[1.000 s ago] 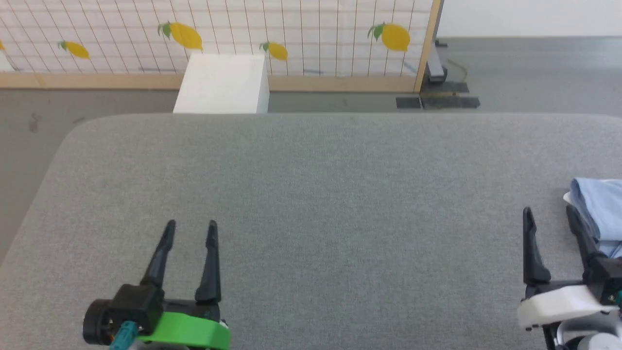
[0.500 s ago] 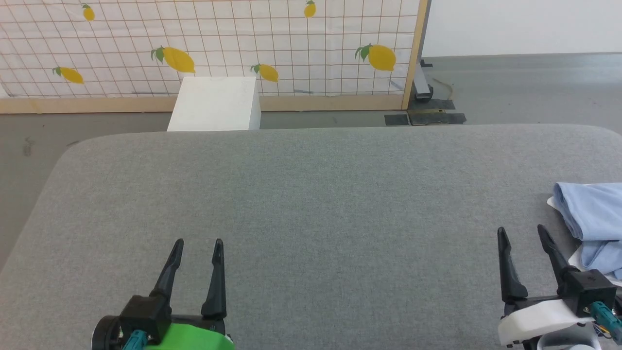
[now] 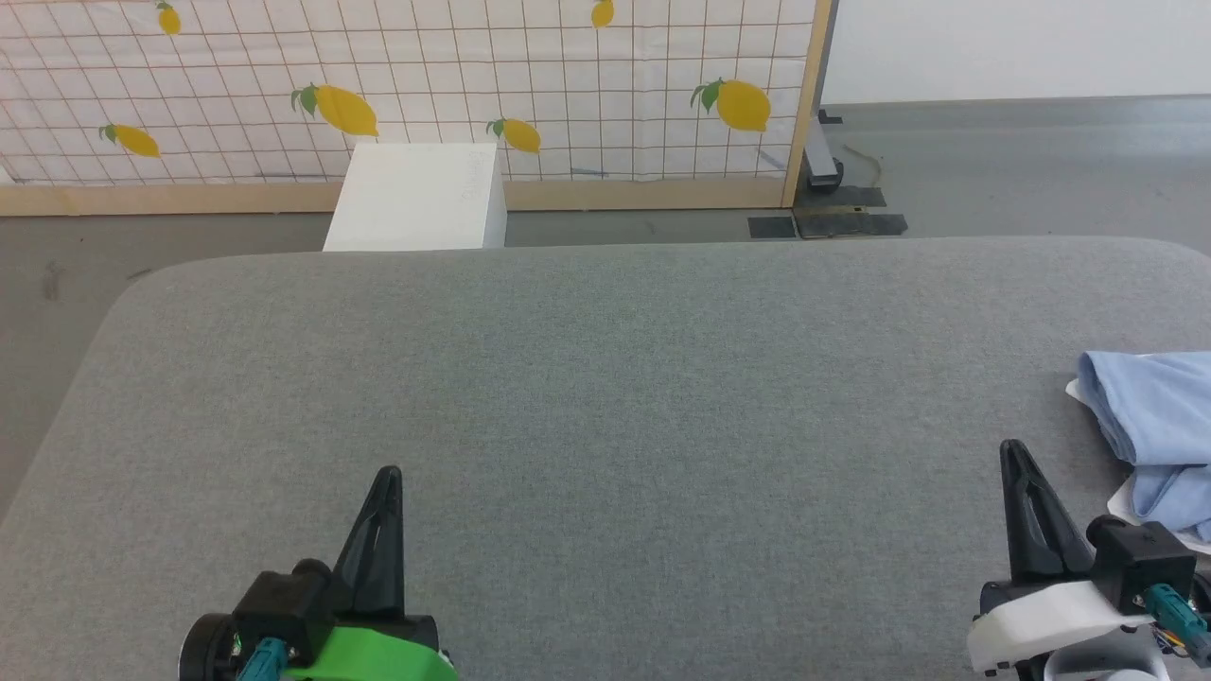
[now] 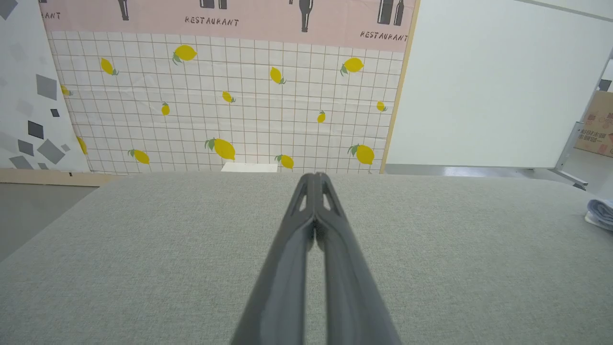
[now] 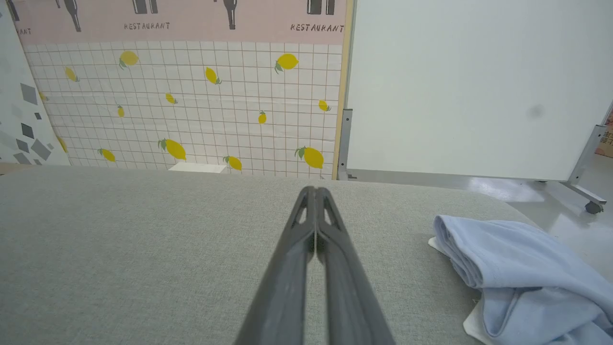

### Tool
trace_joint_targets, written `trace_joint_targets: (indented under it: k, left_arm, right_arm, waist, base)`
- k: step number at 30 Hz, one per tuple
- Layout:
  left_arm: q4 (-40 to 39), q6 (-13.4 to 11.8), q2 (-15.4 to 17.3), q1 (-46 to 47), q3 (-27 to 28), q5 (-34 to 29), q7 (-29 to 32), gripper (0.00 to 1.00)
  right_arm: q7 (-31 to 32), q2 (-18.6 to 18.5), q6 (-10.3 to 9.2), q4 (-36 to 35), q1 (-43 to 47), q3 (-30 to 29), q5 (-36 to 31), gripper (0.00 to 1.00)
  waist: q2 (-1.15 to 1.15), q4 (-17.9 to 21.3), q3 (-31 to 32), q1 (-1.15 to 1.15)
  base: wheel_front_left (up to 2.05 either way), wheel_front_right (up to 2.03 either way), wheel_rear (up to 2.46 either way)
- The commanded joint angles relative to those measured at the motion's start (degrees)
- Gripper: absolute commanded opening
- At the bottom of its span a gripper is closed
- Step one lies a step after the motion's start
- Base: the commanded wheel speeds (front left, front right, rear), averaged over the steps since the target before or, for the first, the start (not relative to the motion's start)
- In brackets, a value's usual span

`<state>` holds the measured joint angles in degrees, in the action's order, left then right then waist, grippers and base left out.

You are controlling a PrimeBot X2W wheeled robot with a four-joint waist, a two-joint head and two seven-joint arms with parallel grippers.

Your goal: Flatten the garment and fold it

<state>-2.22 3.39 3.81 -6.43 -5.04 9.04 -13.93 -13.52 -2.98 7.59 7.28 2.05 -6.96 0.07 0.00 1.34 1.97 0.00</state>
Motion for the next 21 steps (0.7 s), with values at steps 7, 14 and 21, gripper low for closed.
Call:
trace_joint_targets:
  k: [7,14,21]
  left_arm:
    - [0.3,-0.4,-0.1,0.7,0.4,-1.0,1.0,0.00]
    - [0.4,-0.6,-0.2,1.1,0.7,-1.5,1.9,0.00]
    - [0.5,-0.8,-0.2,1.5,1.0,-2.0,2.7,0.00]
  right_arm:
    - [1.1,0.0,-0.01,-0.7,-0.3,0.6,0.0,0.00]
    - [1.9,0.0,-0.02,-1.2,-0.4,1.1,0.0,0.00]
    - [2.7,0.0,-0.02,-1.6,-0.5,1.5,0.0,0.00]
  waist:
    - [0.00,-0.1,-0.1,0.00]
    - [0.00,-0.2,-0.2,0.00]
    - [0.00,-0.2,-0.4,0.00]
  base:
    - [0.00,0.00,0.00]
    - [0.00,0.00,0.00]
    - [0.00,0.00,0.00]
